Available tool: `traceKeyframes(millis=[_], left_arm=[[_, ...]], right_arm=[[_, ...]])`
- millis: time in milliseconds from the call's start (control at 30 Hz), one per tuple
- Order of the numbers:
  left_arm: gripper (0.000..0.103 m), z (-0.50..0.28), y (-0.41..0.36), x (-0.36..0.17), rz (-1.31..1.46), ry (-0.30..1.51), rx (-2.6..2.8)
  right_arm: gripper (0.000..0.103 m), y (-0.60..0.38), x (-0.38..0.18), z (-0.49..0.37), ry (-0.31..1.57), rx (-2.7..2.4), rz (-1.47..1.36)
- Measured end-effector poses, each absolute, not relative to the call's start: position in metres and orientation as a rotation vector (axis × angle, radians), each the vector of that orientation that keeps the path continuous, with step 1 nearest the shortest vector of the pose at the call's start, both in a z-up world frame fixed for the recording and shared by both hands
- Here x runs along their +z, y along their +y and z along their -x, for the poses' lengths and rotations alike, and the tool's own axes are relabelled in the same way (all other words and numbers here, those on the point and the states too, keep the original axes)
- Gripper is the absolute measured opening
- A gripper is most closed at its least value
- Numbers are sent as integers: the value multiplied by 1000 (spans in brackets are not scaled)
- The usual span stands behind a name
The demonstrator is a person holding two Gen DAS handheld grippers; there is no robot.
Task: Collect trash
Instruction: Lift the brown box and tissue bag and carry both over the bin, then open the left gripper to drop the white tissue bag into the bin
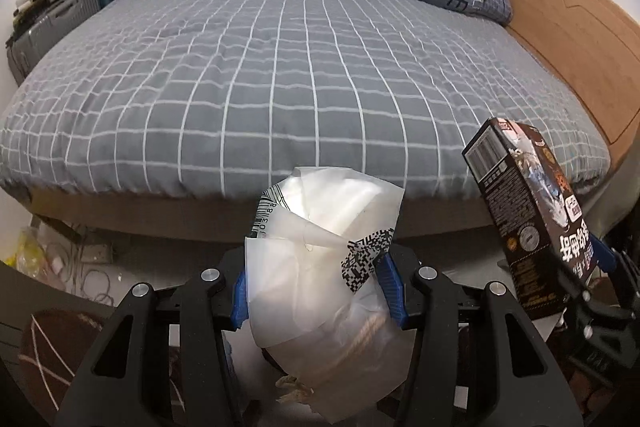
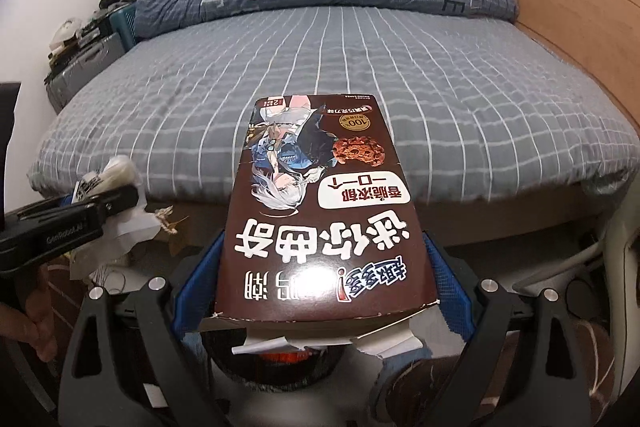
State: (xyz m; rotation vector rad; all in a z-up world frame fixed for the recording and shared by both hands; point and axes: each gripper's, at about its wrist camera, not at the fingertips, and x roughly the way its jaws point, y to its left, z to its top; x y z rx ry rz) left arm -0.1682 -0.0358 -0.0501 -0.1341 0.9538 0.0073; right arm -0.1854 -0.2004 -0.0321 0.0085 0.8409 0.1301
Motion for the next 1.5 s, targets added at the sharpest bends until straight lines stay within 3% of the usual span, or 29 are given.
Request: traceKeyframes(millis=[333,900,1000,1100,1233,1500], left_arm=[[50,194,-52,-69,138,1022,-28],[51,175,-67,-141,92,1109,-18],[58,171,-75,-147,65,1108,-57],[81,171,-78,-149,49,1102,-48],[97,171,-72,-144,37,1083,-46],[97,182,-35,-141,62,1094,-7]], right_arm=[[89,-198,-60,225,925,127,-11],[89,-202,-103,207,1033,88,-12],[89,-205,-105,207,1043,77,-30],[89,-207,-105,207,1043,73,-48],[89,-201,-107,206,1044,84,-32],[89,-176,-133,193,1107,115,14]])
